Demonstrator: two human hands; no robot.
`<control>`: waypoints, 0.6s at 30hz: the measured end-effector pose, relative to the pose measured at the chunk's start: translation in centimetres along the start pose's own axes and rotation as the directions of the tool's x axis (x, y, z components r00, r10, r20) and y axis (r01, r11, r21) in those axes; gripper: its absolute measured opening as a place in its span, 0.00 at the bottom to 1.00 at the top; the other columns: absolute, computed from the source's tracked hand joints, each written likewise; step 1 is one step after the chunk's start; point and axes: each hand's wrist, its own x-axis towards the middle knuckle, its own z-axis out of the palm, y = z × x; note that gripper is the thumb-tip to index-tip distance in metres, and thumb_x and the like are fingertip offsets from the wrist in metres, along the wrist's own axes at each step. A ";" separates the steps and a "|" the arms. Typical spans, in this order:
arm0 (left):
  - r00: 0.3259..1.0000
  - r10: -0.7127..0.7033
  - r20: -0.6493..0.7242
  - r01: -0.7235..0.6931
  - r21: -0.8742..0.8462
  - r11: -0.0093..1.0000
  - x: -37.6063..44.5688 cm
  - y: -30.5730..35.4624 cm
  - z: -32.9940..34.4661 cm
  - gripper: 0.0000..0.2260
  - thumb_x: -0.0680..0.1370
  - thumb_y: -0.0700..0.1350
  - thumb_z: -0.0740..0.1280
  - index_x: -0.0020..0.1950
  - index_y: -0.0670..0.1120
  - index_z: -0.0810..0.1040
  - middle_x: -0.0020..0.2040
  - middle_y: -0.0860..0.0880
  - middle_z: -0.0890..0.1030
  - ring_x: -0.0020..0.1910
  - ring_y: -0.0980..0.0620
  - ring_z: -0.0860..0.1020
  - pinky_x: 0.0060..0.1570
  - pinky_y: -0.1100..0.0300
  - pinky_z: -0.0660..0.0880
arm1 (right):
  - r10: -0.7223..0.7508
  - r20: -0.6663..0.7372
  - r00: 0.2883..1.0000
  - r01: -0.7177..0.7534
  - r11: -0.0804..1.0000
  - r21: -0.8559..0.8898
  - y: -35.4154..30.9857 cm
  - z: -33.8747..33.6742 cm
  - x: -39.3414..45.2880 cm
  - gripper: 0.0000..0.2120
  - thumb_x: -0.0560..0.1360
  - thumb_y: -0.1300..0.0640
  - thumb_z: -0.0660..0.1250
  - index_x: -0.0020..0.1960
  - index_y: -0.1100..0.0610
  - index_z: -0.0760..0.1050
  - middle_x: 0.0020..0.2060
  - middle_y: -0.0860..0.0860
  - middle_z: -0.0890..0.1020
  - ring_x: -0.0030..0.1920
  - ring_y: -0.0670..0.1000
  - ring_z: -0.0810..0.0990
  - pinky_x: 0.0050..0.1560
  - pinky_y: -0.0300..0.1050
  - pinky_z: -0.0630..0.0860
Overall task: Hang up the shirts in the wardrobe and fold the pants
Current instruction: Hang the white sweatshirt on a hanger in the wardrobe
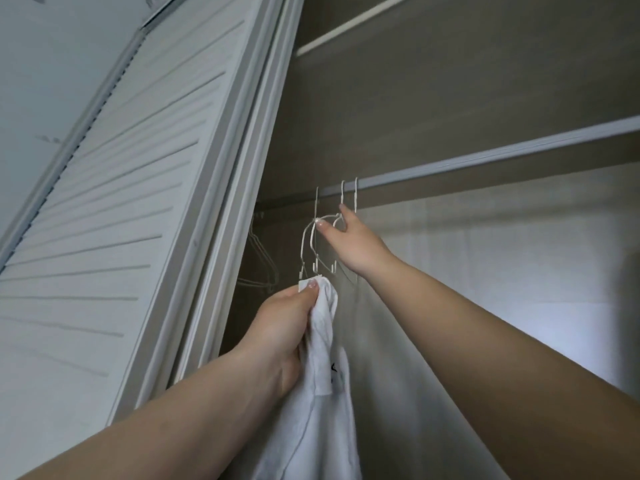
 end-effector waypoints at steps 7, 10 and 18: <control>1.000 0.020 0.015 -0.020 -0.026 0.999 0.8 0.2 -0.7 0.11 0.81 0.45 0.62 0.49 0.41 0.82 0.40 0.43 0.84 0.36 0.50 0.82 0.36 0.61 0.77 | 0.015 -0.057 0.998 -0.018 0.998 -0.053 0.2 1.0 1.6 0.22 0.80 0.47 0.55 0.72 0.53 0.64 0.58 0.54 0.79 0.52 0.57 0.82 0.56 0.51 0.76; 0.999 0.019 0.037 -0.018 -0.022 1.000 0.9 0.3 -0.4 0.11 0.81 0.45 0.62 0.50 0.42 0.82 0.39 0.44 0.85 0.34 0.52 0.83 0.32 0.62 0.77 | 0.011 -0.102 0.995 -0.014 0.999 -0.030 0.6 0.9 1.2 0.16 0.80 0.53 0.53 0.64 0.53 0.72 0.36 0.48 0.80 0.35 0.51 0.83 0.42 0.45 0.77; 0.999 0.010 0.035 -0.011 0.016 1.000 0.6 0.0 -0.4 0.10 0.79 0.46 0.65 0.52 0.42 0.83 0.43 0.41 0.85 0.38 0.49 0.83 0.36 0.60 0.78 | 0.007 -0.268 0.963 -0.003 1.000 0.015 1.0 -0.3 0.5 0.15 0.80 0.56 0.54 0.64 0.53 0.71 0.47 0.53 0.83 0.48 0.54 0.82 0.41 0.46 0.76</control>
